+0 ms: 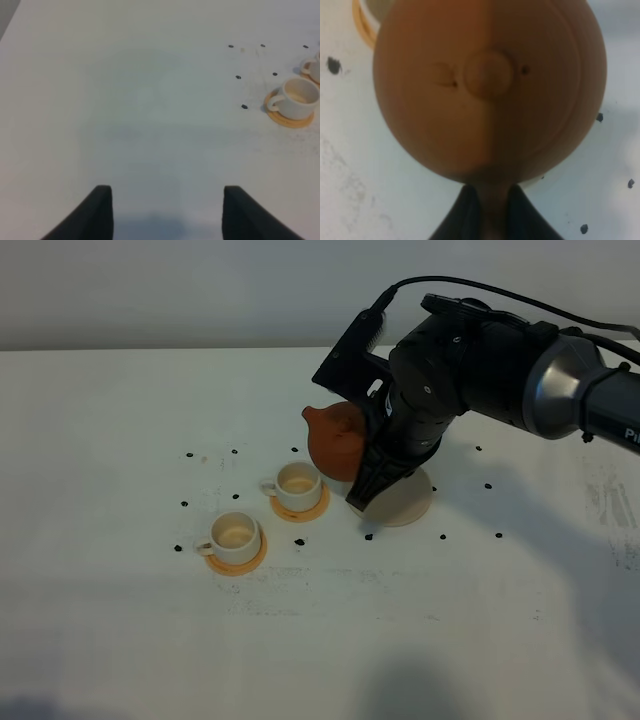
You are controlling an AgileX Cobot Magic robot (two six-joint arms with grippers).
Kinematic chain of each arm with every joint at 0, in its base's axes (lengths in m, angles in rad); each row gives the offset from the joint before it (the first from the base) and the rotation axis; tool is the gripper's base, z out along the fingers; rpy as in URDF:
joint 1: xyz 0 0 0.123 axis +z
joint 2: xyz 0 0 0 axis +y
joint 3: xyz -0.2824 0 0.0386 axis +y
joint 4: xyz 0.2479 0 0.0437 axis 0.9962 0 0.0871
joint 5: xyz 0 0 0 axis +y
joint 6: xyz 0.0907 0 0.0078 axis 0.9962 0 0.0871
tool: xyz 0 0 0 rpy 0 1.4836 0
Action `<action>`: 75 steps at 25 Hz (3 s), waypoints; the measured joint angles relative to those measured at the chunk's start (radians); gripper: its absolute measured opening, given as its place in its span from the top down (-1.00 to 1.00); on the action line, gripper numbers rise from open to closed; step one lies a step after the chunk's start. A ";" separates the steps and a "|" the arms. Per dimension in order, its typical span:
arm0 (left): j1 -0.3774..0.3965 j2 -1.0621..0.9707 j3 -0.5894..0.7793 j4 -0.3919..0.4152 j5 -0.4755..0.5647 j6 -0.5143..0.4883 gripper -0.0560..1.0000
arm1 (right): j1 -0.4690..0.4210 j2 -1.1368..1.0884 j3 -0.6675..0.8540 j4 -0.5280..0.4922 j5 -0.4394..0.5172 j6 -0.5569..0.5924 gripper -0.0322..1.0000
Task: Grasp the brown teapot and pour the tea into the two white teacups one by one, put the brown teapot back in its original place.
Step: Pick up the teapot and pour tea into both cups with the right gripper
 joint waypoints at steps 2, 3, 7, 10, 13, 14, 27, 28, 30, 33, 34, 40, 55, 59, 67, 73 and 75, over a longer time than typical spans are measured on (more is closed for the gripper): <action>0.000 0.000 0.000 0.000 0.000 0.000 -0.05 | 0.000 0.000 0.000 -0.010 0.008 -0.017 0.76; 0.000 0.000 0.000 0.000 0.000 0.000 -0.05 | 0.000 0.000 0.000 -0.022 0.010 -0.020 0.76; 0.000 0.000 0.000 0.000 0.000 0.000 -0.05 | 0.004 0.000 0.000 -0.080 0.011 -0.022 0.76; 0.000 0.000 0.000 0.000 0.000 0.000 -0.05 | 0.018 0.000 0.000 -0.135 0.011 -0.021 0.76; 0.000 0.000 0.000 0.000 0.000 0.000 -0.05 | 0.035 0.000 0.000 -0.176 0.003 -0.005 0.76; 0.000 0.000 0.000 0.000 0.000 0.000 -0.05 | 0.042 0.000 0.000 -0.194 0.001 0.002 0.76; 0.000 0.000 0.000 0.000 0.000 0.000 -0.05 | 0.080 0.034 0.000 -0.396 -0.004 0.055 0.76; 0.000 0.000 0.000 0.000 0.000 0.000 -0.05 | 0.084 0.037 0.000 -0.406 -0.002 0.059 0.76; 0.000 0.000 0.000 0.000 0.000 0.000 -0.05 | 0.093 0.038 0.000 -0.431 0.006 0.071 0.76; 0.000 0.000 0.000 0.000 0.000 0.000 -0.05 | 0.105 0.038 0.000 -0.468 0.012 0.084 0.76; 0.000 0.000 0.000 0.000 0.000 0.000 -0.05 | 0.107 0.038 0.000 -0.470 0.014 0.084 0.76; 0.000 0.000 0.000 0.000 0.000 0.000 -0.05 | 0.123 0.051 0.000 -0.470 0.029 0.087 0.76; 0.000 0.001 0.000 0.000 0.000 0.000 -0.05 | 0.133 0.067 0.043 -0.473 0.027 0.085 0.76; 0.000 0.001 0.000 0.000 0.000 0.000 -0.05 | 0.137 0.075 0.043 -0.483 0.006 0.085 0.76; 0.000 0.001 0.000 0.000 0.000 0.000 -0.05 | 0.140 0.092 0.043 -0.528 0.005 0.084 0.76; 0.000 0.001 0.000 0.000 0.000 0.000 -0.05 | 0.152 0.093 0.043 -0.562 0.002 0.084 0.76; 0.000 0.001 0.000 0.000 0.000 0.000 -0.05 | 0.156 0.093 0.043 -0.570 -0.003 0.084 0.76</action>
